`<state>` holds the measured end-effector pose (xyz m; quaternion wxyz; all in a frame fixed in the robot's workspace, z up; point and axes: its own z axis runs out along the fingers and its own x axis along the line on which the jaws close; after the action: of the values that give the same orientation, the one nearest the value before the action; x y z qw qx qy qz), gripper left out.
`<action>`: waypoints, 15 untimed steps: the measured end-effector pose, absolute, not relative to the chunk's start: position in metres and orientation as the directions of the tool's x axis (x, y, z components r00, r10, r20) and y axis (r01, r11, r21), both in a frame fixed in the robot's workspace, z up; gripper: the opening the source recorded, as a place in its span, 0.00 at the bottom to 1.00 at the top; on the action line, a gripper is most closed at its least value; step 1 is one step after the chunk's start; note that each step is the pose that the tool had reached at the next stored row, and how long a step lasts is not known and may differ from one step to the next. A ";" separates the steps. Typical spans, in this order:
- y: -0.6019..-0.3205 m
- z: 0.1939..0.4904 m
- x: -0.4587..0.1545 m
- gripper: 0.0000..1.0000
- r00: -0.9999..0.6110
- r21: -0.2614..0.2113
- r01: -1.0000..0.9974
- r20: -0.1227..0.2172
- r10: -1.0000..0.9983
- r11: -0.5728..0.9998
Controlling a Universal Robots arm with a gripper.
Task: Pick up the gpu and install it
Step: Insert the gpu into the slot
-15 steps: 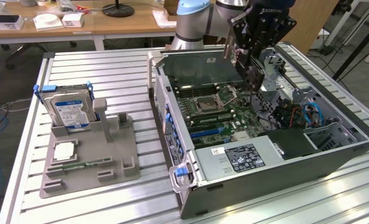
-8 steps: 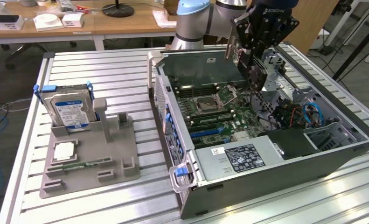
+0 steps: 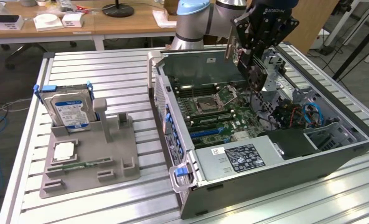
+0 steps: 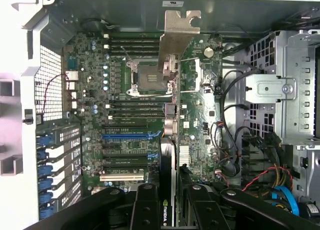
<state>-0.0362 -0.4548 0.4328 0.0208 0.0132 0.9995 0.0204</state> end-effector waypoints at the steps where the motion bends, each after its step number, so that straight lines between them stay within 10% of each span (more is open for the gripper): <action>1: -0.455 0.433 -0.036 0.26 -0.999 0.041 0.024 -0.041 0.026 0.999; 15: -0.455 0.433 -0.036 0.26 -0.999 0.041 -0.020 -0.041 -0.018 0.999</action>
<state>-0.0362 -0.4549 0.4328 0.0203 -0.0094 0.9995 0.0208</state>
